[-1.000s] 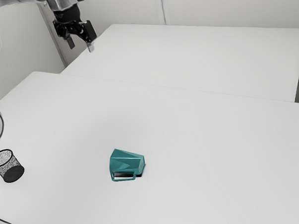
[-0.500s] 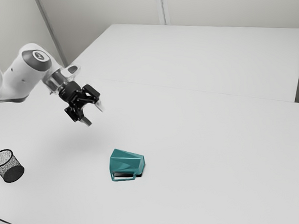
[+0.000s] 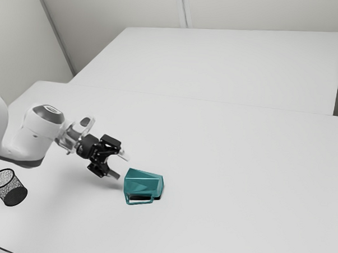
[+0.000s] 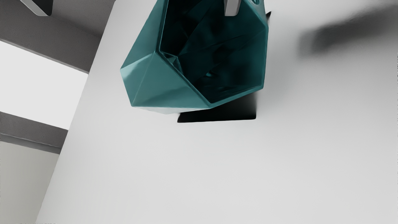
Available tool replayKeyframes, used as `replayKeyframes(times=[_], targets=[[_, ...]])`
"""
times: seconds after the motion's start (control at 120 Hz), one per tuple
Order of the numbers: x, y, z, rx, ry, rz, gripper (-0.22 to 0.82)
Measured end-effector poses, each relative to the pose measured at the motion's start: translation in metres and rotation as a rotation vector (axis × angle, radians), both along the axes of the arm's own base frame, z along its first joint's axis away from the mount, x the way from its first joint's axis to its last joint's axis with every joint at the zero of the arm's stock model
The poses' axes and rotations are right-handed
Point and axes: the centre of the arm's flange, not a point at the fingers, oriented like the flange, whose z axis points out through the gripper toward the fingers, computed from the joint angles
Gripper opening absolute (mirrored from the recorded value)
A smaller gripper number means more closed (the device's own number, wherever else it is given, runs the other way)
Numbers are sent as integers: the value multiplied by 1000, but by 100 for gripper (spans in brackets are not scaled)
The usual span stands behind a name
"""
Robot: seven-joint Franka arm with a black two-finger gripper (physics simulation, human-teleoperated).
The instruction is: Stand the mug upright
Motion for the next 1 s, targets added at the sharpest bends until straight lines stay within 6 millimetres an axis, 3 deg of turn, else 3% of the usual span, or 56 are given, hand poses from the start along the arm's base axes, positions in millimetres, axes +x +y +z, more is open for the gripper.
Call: replayKeyframes(times=[0.083, 0.233, 0.533, 0.575, 0.7, 0.775, 0.875, 1.0], targets=[[-9, -3, -12, -16, -14, 25, 60], [-9, -9, -12, -26, -73, 35, 60], [-15, -43, -23, -75, -125, 44, 59], [-15, -46, -23, -75, -133, 43, 53], [-14, -47, -23, -73, -154, 46, 21], [-14, -45, -23, -71, -164, 49, 7], [-13, -44, -23, -69, -173, 49, -4], [-13, -44, -22, -67, -180, 45, -11]])
